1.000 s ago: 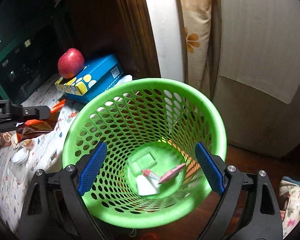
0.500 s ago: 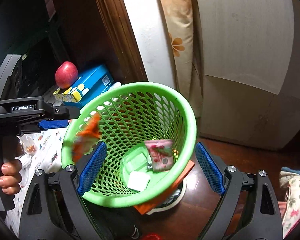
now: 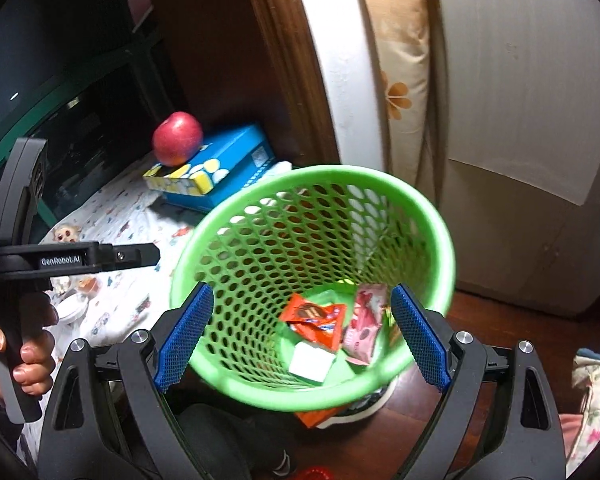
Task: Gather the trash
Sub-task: 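Drop the pink wrapper into the basket with the right gripper while the left gripper drops the orange wrapper, then move both grippers back over the table toward the clear lids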
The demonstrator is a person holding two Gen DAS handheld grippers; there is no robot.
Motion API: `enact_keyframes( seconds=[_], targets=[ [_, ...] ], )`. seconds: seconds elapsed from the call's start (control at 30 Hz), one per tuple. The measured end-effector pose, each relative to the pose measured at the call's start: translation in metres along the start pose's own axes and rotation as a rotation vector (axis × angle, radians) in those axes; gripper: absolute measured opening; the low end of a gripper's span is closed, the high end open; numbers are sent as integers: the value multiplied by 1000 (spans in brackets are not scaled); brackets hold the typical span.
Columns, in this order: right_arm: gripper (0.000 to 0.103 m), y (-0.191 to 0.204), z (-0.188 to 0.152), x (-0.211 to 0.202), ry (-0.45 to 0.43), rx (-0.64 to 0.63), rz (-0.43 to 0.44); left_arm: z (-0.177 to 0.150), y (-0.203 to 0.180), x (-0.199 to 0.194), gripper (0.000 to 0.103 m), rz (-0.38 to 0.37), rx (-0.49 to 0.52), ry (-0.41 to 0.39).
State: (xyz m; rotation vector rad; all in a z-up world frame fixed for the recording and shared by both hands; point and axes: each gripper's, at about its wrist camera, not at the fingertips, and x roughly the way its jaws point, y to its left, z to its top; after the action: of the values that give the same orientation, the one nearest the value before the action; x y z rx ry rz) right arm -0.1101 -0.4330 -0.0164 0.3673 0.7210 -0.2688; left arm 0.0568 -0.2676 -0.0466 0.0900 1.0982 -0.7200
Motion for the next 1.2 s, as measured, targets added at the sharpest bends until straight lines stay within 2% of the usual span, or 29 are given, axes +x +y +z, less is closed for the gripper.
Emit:
enact_keyframes(
  seconds=[0.43,0.7,0.97,1.2],
  targets=[
    [90,94,3,22,29,-138,136,-39,128,-69,77,221,-152,-99],
    [91,146,1,33,55,-201,209,-75,207,-105,83,363,-215,-125],
    [91,188,-6,41,77,-254,256,-107,250,-104,86,456,-115,-67],
    [91,208,-10,48,106,-280,274,-123,261,-82,87,455,-38,9]
  ],
)
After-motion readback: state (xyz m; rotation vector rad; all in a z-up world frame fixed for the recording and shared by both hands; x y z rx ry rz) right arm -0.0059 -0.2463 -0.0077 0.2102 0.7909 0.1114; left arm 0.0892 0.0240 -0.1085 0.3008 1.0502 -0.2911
